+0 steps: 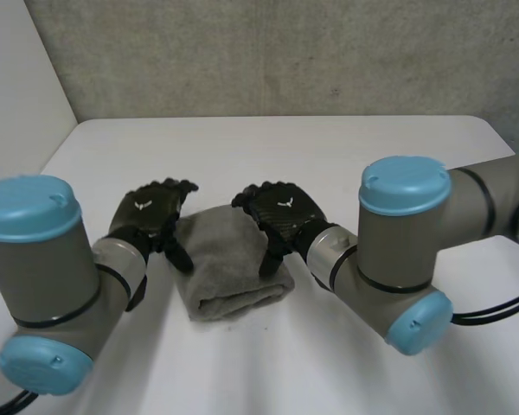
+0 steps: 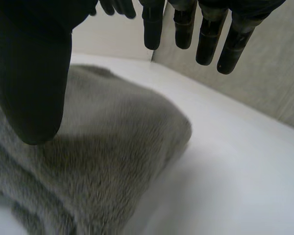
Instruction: Fold the towel.
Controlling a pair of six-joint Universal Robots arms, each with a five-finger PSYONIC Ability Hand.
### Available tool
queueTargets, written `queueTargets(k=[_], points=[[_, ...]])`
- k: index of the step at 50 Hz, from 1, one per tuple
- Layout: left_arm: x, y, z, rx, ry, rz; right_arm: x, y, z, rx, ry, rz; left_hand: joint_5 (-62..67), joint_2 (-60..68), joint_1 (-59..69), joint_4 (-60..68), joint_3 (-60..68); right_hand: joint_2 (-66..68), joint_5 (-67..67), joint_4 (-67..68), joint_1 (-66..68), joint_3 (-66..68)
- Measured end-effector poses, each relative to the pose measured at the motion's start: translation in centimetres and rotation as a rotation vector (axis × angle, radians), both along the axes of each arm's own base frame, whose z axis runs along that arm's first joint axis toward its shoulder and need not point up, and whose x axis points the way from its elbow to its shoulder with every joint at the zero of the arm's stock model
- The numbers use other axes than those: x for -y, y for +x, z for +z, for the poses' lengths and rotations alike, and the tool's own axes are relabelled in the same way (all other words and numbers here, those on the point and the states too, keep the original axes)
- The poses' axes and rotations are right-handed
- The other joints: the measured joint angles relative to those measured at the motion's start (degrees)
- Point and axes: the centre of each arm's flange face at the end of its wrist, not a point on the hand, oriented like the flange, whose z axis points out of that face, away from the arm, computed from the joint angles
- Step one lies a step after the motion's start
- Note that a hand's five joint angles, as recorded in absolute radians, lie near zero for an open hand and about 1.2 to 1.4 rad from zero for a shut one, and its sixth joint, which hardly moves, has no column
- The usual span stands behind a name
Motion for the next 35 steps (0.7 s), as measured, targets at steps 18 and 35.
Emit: queueTargets(k=[18, 35], points=[[0.1, -0.2, -5.0, 0.071, 0.114, 0.024, 2.7, 1.3, -3.1, -0.073, -0.002, 0.031, -0.2, -0.1, -0.2, -0.1, -0.1, 0.0, -0.4, 0.0, 0.0, 0.0], [1.5, -0.3, 12.8, -0.154, -0.271, 0.001, 5.5, -7.8, 14.7, 0.116, -0.346, -0.446, -0.2, -0.6, -0.5, -0.6, -0.5, 0.0, -0.4, 0.0, 0.0, 0.0]])
